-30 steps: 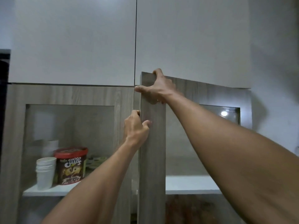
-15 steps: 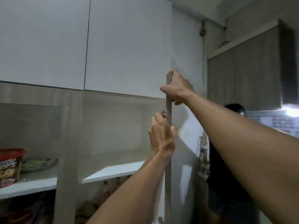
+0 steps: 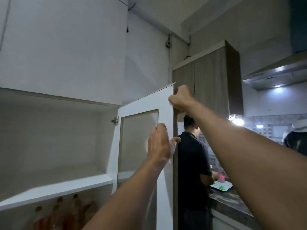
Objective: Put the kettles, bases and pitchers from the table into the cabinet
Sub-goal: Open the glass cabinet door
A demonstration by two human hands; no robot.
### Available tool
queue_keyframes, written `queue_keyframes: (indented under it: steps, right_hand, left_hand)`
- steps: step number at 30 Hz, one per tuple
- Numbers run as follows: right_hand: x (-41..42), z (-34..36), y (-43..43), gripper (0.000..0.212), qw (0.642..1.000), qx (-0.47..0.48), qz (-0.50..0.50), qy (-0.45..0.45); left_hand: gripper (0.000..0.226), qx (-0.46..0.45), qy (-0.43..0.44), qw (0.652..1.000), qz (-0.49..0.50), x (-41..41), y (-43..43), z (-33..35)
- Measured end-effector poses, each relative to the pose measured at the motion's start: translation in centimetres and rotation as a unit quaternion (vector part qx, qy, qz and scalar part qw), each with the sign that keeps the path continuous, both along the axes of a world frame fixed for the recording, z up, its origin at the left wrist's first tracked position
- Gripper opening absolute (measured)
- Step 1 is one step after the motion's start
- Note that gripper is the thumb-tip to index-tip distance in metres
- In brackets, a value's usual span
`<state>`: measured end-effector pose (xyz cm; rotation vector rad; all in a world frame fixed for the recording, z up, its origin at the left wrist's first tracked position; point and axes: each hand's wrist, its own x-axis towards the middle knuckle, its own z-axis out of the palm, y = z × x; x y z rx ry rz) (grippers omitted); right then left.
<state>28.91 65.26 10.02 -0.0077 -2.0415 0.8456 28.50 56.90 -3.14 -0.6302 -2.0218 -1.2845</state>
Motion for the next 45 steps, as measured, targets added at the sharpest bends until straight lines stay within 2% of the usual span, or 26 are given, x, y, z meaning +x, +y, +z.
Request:
queue_keyframes:
  steps: [4,7,12,14,17,21,24,26,28,30,31,32,36,41,45]
  right_hand:
    - [-2.8,-0.5,8.3,0.006,1.0,-0.003,0.006,-0.002]
    - [-5.6,-0.2,13.7,0.019,0.999,-0.025,0.02,-0.027]
    - [-11.0,-0.1,20.6,0.012,0.998,-0.032,0.033,-0.048]
    - [-12.6,-0.2,22.3,0.004,0.998,-0.034,0.04,-0.044]
    - [-13.8,-0.2,23.6,0.004,0.996,-0.037,0.063,-0.043]
    - [-13.6,-0.3,24.0,0.023,0.995,-0.048,0.08,-0.044]
    - [-12.6,-0.5,22.8,0.021,0.997,-0.042,0.056,-0.018]
    - [-11.6,-1.1,21.6,0.021,1.0,-0.003,-0.007,0.009]
    - [-10.5,-2.1,20.3,0.037,0.989,0.084,-0.101,0.07]
    - [-9.5,-3.7,18.5,0.057,0.951,0.221,-0.165,0.142]
    - [-9.3,-4.4,17.4,0.061,0.934,0.269,-0.165,0.168]
    - [-9.0,-5.0,16.2,0.059,0.926,0.297,-0.152,0.174]
    - [-8.9,-7.6,10.8,0.045,0.939,0.313,-0.075,0.119]
    - [-8.5,-11.3,-0.6,0.048,0.962,0.27,0.027,0.038]
    - [-8.2,-15.5,-12.9,0.05,0.953,0.273,0.13,-0.036]
  left_hand:
    - [0.055,-0.002,0.002,1.0,0.021,-2.7,8.0,-1.5]
    - [0.058,-0.004,-0.002,0.999,0.033,-4.9,13.4,-2.1]
    - [0.059,-0.03,0.008,0.997,0.071,-8.5,19.7,-2.1]
    - [0.058,-0.032,0.014,0.996,0.085,-9.7,21.3,-2.2]
    - [0.062,-0.031,0.032,0.994,0.095,-11.1,22.5,-2.6]
    - [0.068,-0.039,0.047,0.993,0.103,-12.2,22.5,-3.2]
    - [0.073,-0.051,0.048,0.993,0.092,-12.0,21.7,-3.3]
    - [0.075,-0.065,0.05,0.993,0.084,-11.8,20.8,-3.3]
    - [0.072,-0.083,0.049,0.992,0.081,-11.4,19.6,-3.3]
    - [0.066,-0.107,0.036,0.99,0.09,-11.0,18.1,-3.3]
    - [0.063,-0.116,0.024,0.988,0.102,-10.7,17.0,-3.4]
    - [0.06,-0.122,0.011,0.986,0.116,-10.5,15.7,-3.4]
    - [0.044,-0.156,-0.025,0.967,0.2,-9.6,8.1,-3.9]
    - [0.047,-0.167,-0.04,0.938,0.3,-6.4,-5.4,-4.8]
    - [0.046,-0.193,-0.071,0.893,0.401,-2.0,-18.5,-6.5]
